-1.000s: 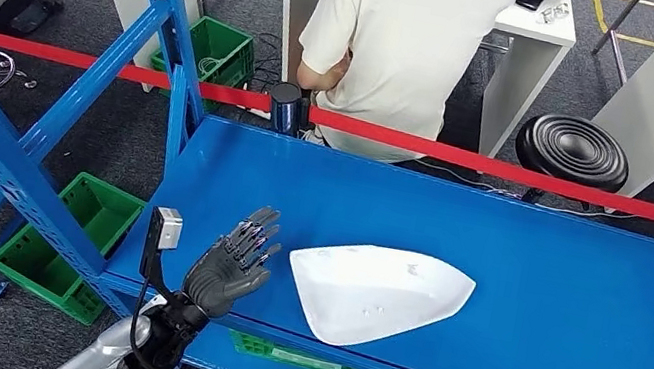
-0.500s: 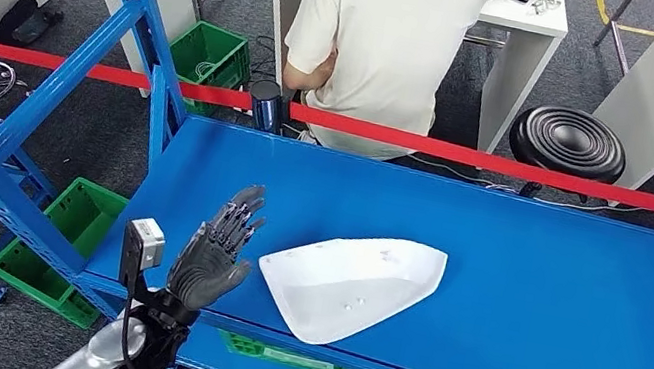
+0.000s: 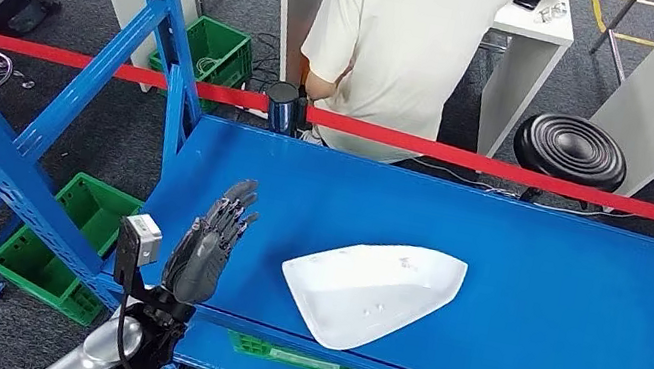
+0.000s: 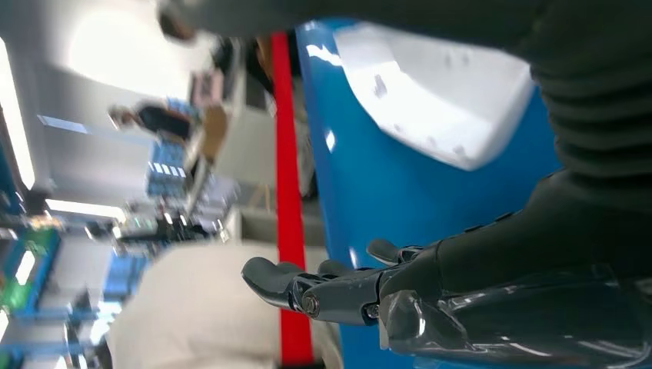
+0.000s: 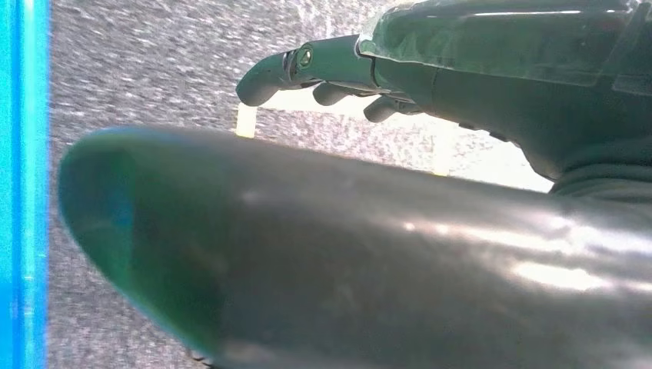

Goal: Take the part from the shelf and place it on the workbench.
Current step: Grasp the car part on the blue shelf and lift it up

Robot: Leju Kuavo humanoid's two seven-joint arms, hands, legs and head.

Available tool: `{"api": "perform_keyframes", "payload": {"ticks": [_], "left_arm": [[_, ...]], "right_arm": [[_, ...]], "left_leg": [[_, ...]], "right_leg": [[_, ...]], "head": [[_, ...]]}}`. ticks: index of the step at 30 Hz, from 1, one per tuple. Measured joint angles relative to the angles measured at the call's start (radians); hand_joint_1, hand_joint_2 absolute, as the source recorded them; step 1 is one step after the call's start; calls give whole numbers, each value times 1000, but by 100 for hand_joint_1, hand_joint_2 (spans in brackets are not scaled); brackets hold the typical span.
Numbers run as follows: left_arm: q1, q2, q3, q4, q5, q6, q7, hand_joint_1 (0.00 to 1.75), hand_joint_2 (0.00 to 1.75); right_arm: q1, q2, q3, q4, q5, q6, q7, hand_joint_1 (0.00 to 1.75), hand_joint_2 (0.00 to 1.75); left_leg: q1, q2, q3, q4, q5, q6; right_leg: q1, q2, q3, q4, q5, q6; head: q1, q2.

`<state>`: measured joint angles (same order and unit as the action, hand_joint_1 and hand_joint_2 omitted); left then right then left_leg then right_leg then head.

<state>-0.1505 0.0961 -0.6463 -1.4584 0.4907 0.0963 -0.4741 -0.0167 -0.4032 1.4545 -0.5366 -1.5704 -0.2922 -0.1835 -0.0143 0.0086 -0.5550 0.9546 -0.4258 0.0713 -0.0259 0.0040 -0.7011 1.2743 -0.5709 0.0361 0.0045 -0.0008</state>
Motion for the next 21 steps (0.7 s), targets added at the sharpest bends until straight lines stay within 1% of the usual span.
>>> {"api": "perform_keyframes", "payload": {"ticks": [1, 2, 3, 4, 5, 7, 8, 9, 10, 11, 13, 14, 15, 16, 17, 18, 19, 20, 21], "left_arm": [[1, 0, 0, 3, -12, 24, 4, 0, 175], [1, -1, 0, 7, -22, 45, 8, 0, 175], [0, -1, 0, 11, -31, 61, 10, 0, 175], [-1, -2, 1, 17, -37, 73, 11, 0, 175], [-2, -2, 1, 23, -44, 83, 11, 0, 175], [-6, -2, 2, 39, -56, 97, 10, 0, 175], [-7, -2, 4, 49, -61, 101, 10, 0, 175], [-9, -2, 6, 60, -66, 103, 10, 0, 175], [-11, -2, 8, 72, -70, 102, 10, 0, 175], [-14, -2, 9, 83, -74, 99, 10, 0, 175], [-18, -1, 11, 108, -80, 86, 13, 0, 175], [-19, -1, 12, 121, -82, 79, 15, 0, 175], [-19, 0, 13, 132, -84, 72, 18, 0, 175], [-20, 0, 15, 142, -87, 65, 20, 0, 175], [-23, 0, 17, 150, -88, 60, 21, 0, 175], [-27, 0, 20, 156, -90, 53, 22, 0, 175], [-32, -1, 23, 163, -90, 44, 23, 0, 175], [-36, -1, 25, 169, -87, 31, 23, 0, 175], [-40, -1, 28, 176, -78, 14, 26, 0, 175]], "right_arm": [[2, 0, 0, 1, 0, -1, 0, 0, 0], [3, 0, -1, 2, 0, -3, 0, 0, 0], [3, 1, -2, 3, 0, -3, 0, 0, 0], [3, 1, -3, 3, 0, -5, 0, 0, 0], [2, 2, -3, 4, 0, -7, 0, 0, 0], [3, 3, -4, 4, 0, -11, 0, 0, 0], [3, 4, -4, 4, 0, -11, 0, 0, 0], [3, 5, -4, 5, 0, -12, 0, 0, 0], [3, 5, -4, 5, 0, -11, 0, 0, 0], [3, 5, -4, 6, 0, -10, 0, 0, 0], [3, 5, -4, 9, 0, -4, 0, 0, 0], [3, 5, -4, 11, 0, 0, 1, 0, 0], [3, 5, -3, 14, 0, 3, 2, 0, 0], [3, 6, -3, 17, 0, 4, 2, 0, 0], [2, 7, -3, 19, 0, 5, 3, 0, 0], [2, 8, -3, 21, 0, 6, 3, 0, 0], [1, 10, -3, 22, 0, 7, 3, 0, 0], [0, 12, -3, 24, 0, 8, 3, 0, 0], [-1, 14, -3, 25, 1, 12, 3, 0, 0]], "left_leg": [[0, -1, 0, 2, -1, -2], [1, -2, 0, 7, -4, -6], [-1, -2, -2, 14, -8, -11], [-3, -3, -5, 23, -13, -18], [-4, -3, -8, 30, -17, -24], [-5, -3, -12, 38, -21, -30], [-3, -4, -13, 41, -23, -33], [-1, -4, -18, 53, -33, -38], [2, -5, -31, 84, -54, -44], [6, -6, -54, 135, -85, -52], [13, -6, -118, 273, -150, -64], [15, -6, -142, 323, -164, -65], [17, -6, -151, 337, -159, -65], [17, -6, -138, 309, -135, -61], [17, -7, -108, 246, -99, -55], [15, -9, -70, 168, -65, -45], [12, -9, -39, 104, -42, -36], [9, -8, -19, 64, -31, -29], [6, -7, -12, 47, -31, -25]], "right_leg": [[-2, -1, 21, -44, 22, 11], [-5, -3, 59, -120, 52, 23], [-6, -5, 94, -190, 78, 28], [-6, -6, 121, -243, 97, 27], [-5, -6, 134, -270, 105, 20], [-2, -4, 136, -274, 106, 2], [-3, -4, 136, -274, 107, -3], [-5, -4, 136, -274, 108, -9], [-8, -3, 137, -275, 109, -14], [-10, -3, 137, -275, 110, -18], [-9, -2, 135, -275, 111, -21], [-8, -2, 135, -275, 111, -22], [-7, -1, 135, -274, 111, -22], [-6, 0, 136, -275, 111, -22], [-4, 1, 137, -275, 110, -22], [-3, 3, 139, -275, 111, -21], [0, 4, 139, -276, 111, -21], [2, 4, 138, -276, 111, -19], [3, 3, 137, -277, 112, -16]], "head": [[0, 0], [0, 0], [0, 0], [0, 0], [-1, 0], [-2, 0], [-2, 0], [-2, 0], [-3, 0], [-4, 0], [-5, 0], [-5, 0], [-5, 0], [-5, 0], [-5, 0], [-5, 0], [-5, 0], [-5, 0], [-4, 0]]}}
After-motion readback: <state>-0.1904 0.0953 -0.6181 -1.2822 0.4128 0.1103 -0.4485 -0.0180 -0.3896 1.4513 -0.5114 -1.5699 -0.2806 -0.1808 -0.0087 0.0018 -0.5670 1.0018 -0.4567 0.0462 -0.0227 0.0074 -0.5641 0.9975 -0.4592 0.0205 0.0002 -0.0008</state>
